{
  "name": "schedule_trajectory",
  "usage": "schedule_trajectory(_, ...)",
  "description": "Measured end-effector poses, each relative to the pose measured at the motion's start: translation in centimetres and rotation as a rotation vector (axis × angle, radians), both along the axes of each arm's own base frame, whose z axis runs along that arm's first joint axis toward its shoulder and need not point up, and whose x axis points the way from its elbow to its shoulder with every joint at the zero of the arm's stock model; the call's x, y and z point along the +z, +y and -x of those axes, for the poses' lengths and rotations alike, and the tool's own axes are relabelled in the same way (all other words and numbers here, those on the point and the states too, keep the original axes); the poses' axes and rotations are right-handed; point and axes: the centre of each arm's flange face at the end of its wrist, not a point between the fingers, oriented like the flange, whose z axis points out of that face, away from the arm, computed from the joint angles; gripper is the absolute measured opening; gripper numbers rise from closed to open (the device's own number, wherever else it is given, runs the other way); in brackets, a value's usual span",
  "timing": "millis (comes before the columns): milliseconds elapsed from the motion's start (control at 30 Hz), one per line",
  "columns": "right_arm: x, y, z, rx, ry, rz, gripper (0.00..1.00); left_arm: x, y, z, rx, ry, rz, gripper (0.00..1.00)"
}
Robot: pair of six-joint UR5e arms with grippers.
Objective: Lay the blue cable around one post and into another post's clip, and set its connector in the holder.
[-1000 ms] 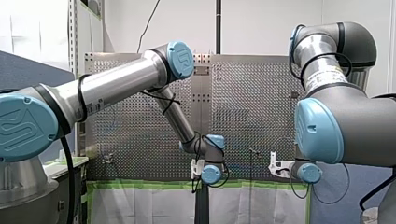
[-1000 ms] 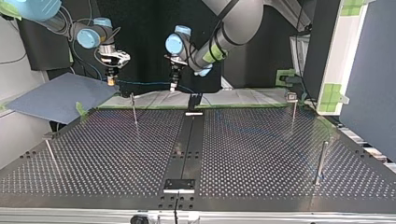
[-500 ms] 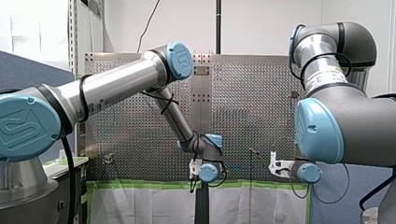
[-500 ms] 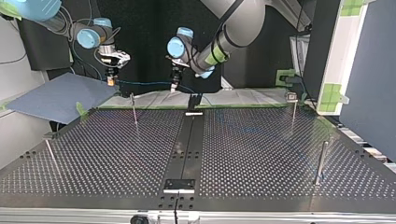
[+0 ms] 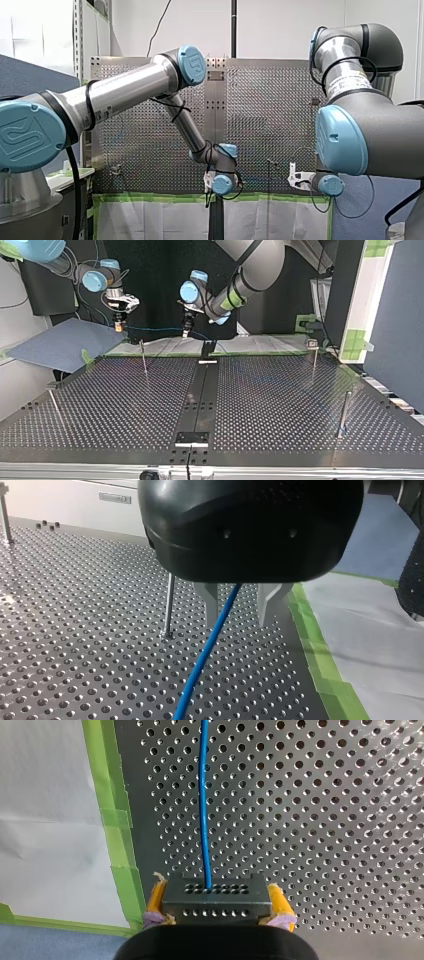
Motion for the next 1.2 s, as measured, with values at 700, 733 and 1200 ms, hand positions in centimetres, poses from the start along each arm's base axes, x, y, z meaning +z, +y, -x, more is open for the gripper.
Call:
schedule_trajectory(700, 0.05, -0.11, 0.09, -0.003, 0.000, 0.000, 0.27, -0.07, -0.43, 0.10, -0.059, 0.013, 0.016, 0.25)
schedule_trajectory(733, 0.06, -0.13, 0.10, -0.003, 0.000, 0.000, 0.27, -0.07, -0.43, 0.09, -0.060, 0.013, 0.017, 0.34)
schedule_trajectory(1200, 0.12, -0.56, 0.70, -0.040, 0.000, 0.004, 0.27, -0.06, -0.28, -0.12, -0.058, 0.013, 0.015, 0.45)
